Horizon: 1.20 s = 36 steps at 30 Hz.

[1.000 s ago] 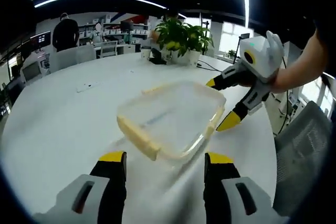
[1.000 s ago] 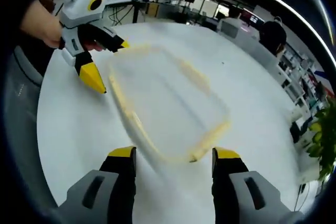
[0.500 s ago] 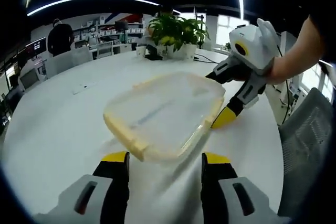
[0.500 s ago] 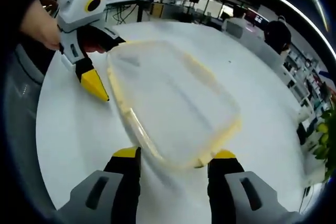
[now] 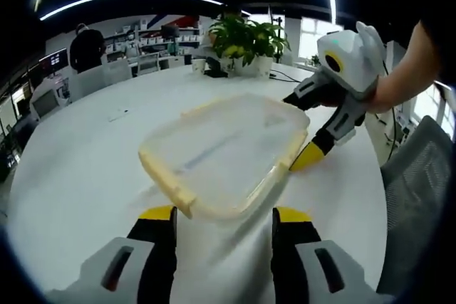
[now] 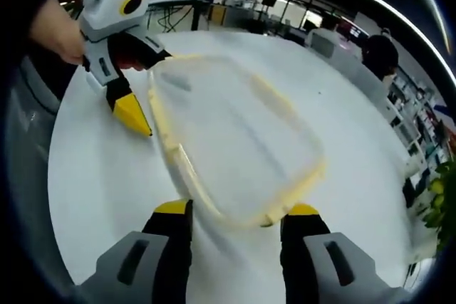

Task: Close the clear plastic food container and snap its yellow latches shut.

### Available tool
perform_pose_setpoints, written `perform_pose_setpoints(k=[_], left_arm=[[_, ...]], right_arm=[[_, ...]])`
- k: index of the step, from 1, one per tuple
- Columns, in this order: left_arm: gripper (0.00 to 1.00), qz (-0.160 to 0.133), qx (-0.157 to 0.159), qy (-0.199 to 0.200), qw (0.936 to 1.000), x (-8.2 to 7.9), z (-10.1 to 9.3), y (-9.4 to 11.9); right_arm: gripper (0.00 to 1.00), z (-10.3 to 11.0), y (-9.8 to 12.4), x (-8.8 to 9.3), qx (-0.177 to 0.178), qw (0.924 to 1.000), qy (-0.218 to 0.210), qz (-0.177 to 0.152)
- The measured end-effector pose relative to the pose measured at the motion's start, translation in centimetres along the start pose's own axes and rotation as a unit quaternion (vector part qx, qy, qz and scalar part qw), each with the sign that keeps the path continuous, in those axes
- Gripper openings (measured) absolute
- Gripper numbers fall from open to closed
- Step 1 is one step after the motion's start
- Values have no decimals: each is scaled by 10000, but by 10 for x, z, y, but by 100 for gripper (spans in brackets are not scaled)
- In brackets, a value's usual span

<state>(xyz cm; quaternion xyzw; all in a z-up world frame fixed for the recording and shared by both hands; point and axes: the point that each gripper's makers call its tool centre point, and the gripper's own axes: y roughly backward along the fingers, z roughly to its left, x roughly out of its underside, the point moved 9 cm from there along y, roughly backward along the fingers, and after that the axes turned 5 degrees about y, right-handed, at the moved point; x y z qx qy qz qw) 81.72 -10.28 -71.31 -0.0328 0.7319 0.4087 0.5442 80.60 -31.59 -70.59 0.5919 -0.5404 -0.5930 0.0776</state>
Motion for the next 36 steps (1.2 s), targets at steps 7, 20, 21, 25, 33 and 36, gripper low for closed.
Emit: perform_pose_setpoints(k=[7, 20, 21, 25, 33, 36], left_arm=[[47, 38, -184, 52, 9998, 9, 16, 15], [47, 83, -528, 251, 9983, 19, 41, 35], [47, 92, -547, 262, 9981, 19, 43, 36], [47, 111, -616, 278, 9977, 21, 49, 40], [46, 167, -792, 558, 9952, 26, 47, 51], [47, 164, -920, 692, 9932, 27, 42, 63]], right_arm=[[46, 8, -13, -18, -91, 9999, 81, -84], [44, 18, -35, -48, -211, 9994, 144, -230], [44, 18, -36, -50, -221, 9993, 151, -245], [44, 19, -41, -56, -268, 9991, 188, -277], [47, 15, -31, -57, -189, 9995, 53, -257], [49, 15, -20, -54, -82, 9990, -331, -302]])
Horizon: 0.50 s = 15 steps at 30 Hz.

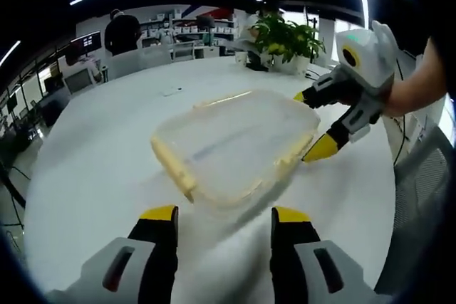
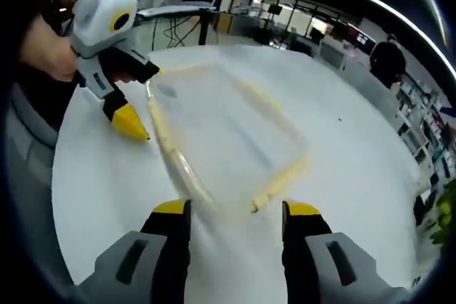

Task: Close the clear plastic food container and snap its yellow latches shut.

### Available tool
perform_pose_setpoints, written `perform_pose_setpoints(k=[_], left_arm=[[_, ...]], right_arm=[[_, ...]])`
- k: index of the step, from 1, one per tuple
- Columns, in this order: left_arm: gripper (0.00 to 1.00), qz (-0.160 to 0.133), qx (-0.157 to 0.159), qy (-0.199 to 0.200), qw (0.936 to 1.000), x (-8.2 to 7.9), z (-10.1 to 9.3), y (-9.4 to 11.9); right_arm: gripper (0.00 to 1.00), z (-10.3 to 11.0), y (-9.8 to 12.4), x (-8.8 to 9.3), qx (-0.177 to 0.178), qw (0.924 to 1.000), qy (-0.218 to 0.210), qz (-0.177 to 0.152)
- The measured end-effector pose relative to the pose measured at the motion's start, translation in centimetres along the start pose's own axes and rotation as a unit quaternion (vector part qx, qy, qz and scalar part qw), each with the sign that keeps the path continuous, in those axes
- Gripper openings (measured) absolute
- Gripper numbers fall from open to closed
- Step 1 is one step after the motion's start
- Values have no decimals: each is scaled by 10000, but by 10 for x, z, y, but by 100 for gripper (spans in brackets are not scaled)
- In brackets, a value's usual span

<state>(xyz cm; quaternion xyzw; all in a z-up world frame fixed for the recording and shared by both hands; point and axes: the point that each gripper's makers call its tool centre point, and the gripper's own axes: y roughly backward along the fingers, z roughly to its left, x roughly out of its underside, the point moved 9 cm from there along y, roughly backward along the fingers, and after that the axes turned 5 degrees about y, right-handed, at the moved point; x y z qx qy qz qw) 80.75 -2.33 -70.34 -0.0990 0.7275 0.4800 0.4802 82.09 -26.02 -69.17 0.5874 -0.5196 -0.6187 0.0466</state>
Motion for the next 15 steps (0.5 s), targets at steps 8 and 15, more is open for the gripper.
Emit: perform_pose_setpoints(k=[8, 15], left_arm=[[47, -331, -290, 416, 9982, 3, -16, 52], [47, -658, -438, 540, 9954, -1, -35, 92]], right_arm=[[49, 16, 49, 2, 273, 9971, -618, -343], [50, 39, 88, -1, 481, 9920, -974, -647]])
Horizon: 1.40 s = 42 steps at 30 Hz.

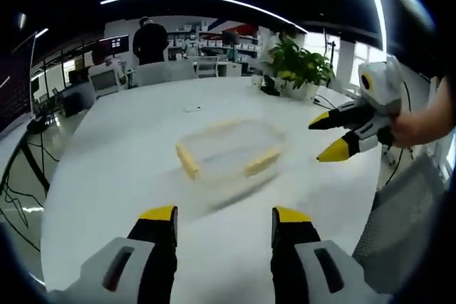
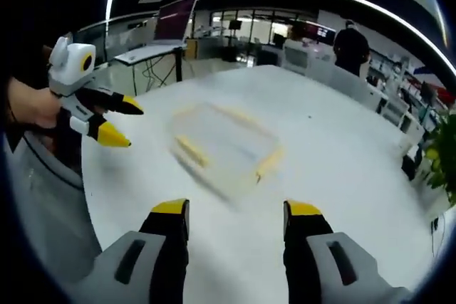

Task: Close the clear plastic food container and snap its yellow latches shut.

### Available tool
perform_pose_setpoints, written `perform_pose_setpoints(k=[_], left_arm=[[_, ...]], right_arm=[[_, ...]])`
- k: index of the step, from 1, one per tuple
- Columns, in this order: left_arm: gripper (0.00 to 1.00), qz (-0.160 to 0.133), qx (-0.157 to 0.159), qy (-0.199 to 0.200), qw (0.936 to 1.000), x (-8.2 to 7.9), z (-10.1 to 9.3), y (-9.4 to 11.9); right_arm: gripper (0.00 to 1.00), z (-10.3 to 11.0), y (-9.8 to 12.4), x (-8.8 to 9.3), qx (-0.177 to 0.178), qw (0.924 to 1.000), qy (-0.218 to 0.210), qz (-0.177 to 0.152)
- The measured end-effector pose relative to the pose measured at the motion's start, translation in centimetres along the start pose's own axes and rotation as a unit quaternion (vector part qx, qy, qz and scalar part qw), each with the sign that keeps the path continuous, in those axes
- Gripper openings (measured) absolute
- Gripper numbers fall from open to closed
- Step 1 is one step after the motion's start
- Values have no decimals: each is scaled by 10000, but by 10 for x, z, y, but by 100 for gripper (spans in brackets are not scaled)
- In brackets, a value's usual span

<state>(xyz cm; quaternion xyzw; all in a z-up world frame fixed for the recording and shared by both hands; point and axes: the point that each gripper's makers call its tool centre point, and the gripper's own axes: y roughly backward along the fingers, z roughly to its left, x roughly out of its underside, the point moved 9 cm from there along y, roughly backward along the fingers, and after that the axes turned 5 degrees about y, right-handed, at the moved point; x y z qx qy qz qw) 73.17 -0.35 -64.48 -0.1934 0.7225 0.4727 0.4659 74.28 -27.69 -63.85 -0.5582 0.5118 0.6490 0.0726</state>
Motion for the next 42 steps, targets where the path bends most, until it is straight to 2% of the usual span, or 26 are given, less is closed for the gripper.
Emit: perform_pose_setpoints(k=[5, 10, 16, 20, 28, 34, 37, 42], left_arm=[[47, -272, -106, 38, 9996, -5, -13, 24], [46, -532, -165, 114, 9984, -2, -26, 47], [44, -867, -272, 229, 9956, 1, -35, 61], [44, -1000, -326, 241, 9942, -6, -35, 68], [44, -1224, -516, 332, 9906, -4, -36, 85], [42, -1382, -673, 227, 9879, 1, -36, 86], [42, -1489, -701, 252, 9860, 0, -35, 89], [42, -1470, -681, 199, 9866, 0, -37, 88]], right_arm=[[50, 16, 27, -1, 117, 9996, -150, -200], [50, 30, 53, 6, 261, 9989, -233, -318], [49, 40, 80, 17, 558, 9966, -398, -468], [49, 48, 89, 20, 680, 9950, -488, -555], [48, 56, 100, 20, 789, 9931, -493, -712], [47, 59, 97, 25, 914, 9928, -394, -672], [46, 61, 99, 23, 922, 9923, -309, -763], [45, 60, 100, 23, 893, 9919, -387, -818]])
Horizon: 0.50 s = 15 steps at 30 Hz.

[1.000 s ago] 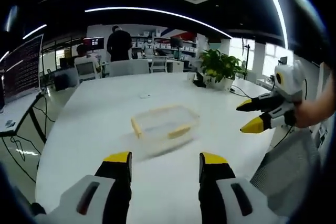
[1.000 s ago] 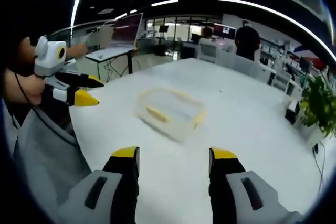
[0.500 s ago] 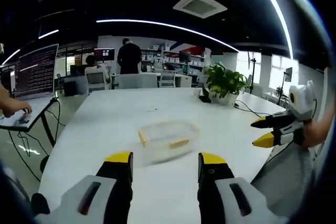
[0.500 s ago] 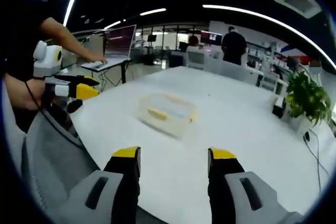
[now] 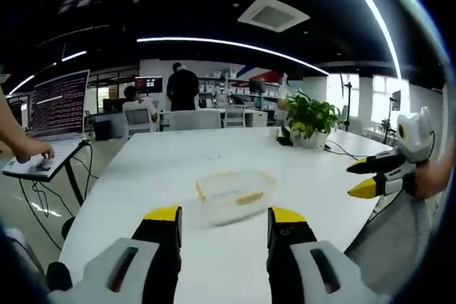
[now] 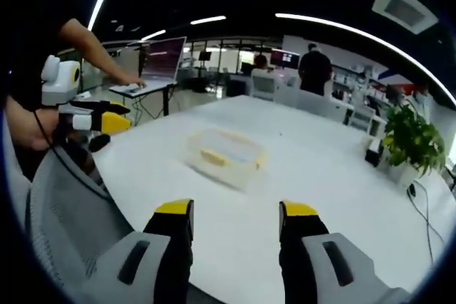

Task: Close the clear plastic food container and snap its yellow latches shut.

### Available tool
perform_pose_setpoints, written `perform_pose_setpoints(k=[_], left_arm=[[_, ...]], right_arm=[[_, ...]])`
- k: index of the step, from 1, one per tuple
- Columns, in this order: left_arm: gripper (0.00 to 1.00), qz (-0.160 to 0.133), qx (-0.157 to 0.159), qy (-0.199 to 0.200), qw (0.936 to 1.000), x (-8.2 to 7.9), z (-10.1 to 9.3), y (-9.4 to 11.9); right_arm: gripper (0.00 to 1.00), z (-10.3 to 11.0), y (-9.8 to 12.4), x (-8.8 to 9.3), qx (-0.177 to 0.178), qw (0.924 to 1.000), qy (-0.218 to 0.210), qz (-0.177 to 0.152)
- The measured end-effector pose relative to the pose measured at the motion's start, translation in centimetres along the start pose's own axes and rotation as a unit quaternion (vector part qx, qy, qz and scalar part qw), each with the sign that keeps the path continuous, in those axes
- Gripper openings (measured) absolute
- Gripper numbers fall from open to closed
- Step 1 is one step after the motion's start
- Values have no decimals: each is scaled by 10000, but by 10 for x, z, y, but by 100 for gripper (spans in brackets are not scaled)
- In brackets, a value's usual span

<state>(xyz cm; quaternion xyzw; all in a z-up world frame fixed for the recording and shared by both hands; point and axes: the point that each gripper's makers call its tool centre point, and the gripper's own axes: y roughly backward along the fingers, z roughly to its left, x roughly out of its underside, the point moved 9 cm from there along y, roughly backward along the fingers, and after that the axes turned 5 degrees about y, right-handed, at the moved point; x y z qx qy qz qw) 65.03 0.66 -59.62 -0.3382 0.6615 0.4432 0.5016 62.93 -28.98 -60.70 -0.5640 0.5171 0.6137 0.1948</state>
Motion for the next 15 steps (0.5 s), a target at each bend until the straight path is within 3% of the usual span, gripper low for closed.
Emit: perform_pose_setpoints(k=[15], left_arm=[[42, 7, -34, 150, 9999, 1, 1, 3]], right_arm=[[45, 2, 2, 2, -72, 10000, -31, 23]])
